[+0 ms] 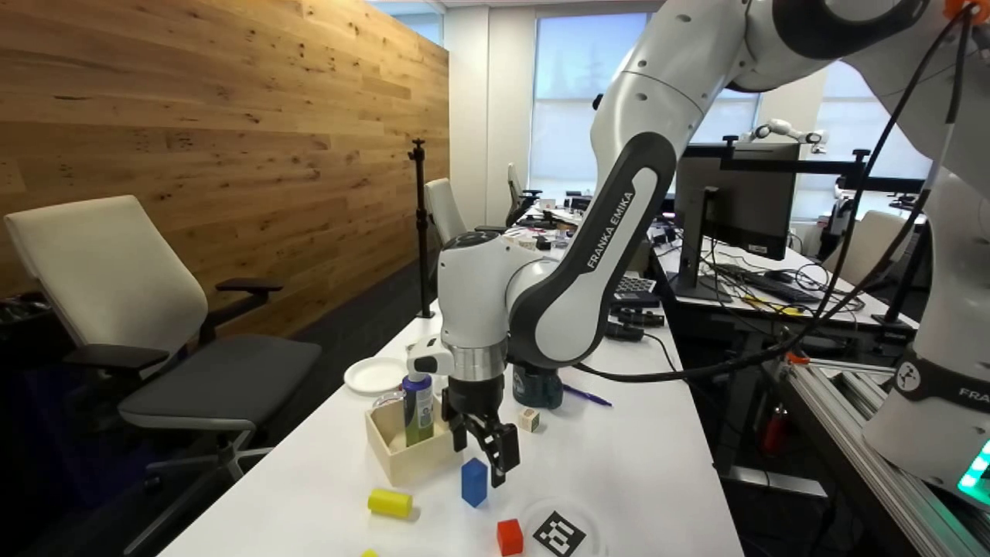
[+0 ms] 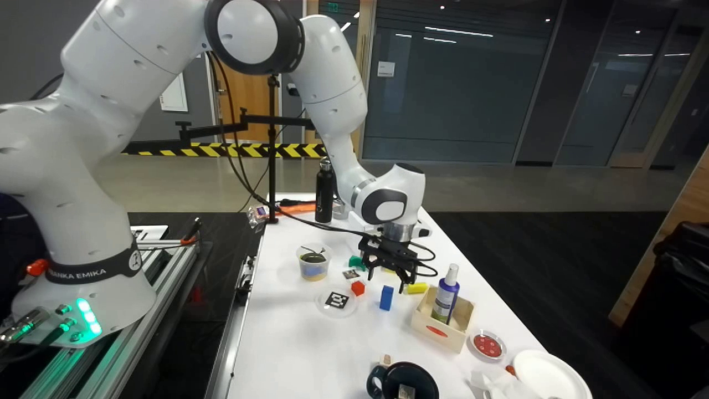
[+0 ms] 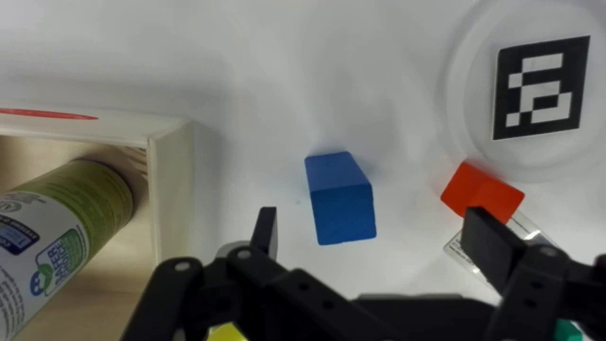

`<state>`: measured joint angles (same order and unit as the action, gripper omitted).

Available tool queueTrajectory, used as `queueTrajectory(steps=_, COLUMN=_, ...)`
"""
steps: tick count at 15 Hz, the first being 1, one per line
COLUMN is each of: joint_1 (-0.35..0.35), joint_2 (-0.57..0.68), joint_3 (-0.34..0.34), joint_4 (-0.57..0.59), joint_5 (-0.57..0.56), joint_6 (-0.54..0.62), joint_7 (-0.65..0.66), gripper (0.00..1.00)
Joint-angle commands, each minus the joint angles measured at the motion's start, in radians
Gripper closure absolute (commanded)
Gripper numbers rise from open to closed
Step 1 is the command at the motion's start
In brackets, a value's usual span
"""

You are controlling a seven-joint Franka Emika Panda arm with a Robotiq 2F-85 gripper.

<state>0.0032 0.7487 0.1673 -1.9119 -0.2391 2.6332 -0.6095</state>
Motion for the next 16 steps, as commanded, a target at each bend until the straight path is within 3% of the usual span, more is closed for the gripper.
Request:
queueTrajectory(steps=1, joint_1=-0.032, joint_2=-0.007, joint_3=0.023, joint_4=-0.020, joint_5=-0.016, joint_6=0.009, joint_7=-0.084, gripper=0.00)
queueTrajectory(steps=7, joint_1=-0.033, joint_2=-0.005, joint_3=0.026, joint_4=-0.035, joint_5=-0.016, joint_6=0.012, joint_7=-0.201, gripper=0.00)
queueTrajectory(steps=13, joint_1=-0.012, joint_2=0.005, joint_3=0.007, joint_4=-0.045, joint_5=-0.016, joint_6=0.028, joint_7=-0.208, gripper=0.00)
queueTrajectory(steps=14, joint_1=-0.009, joint_2=0.006, joint_3=0.006, joint_4=-0.046, joint_5=-0.012, joint_6=0.037, joint_7=-0.197, gripper=0.17)
queueTrajectory(steps=16, joint_1=-0.008, joint_2=0.008, joint_3=0.008, joint_4=-0.047, joint_5=-0.008, joint_6=0.050, joint_7=-0.189, gripper=0.34)
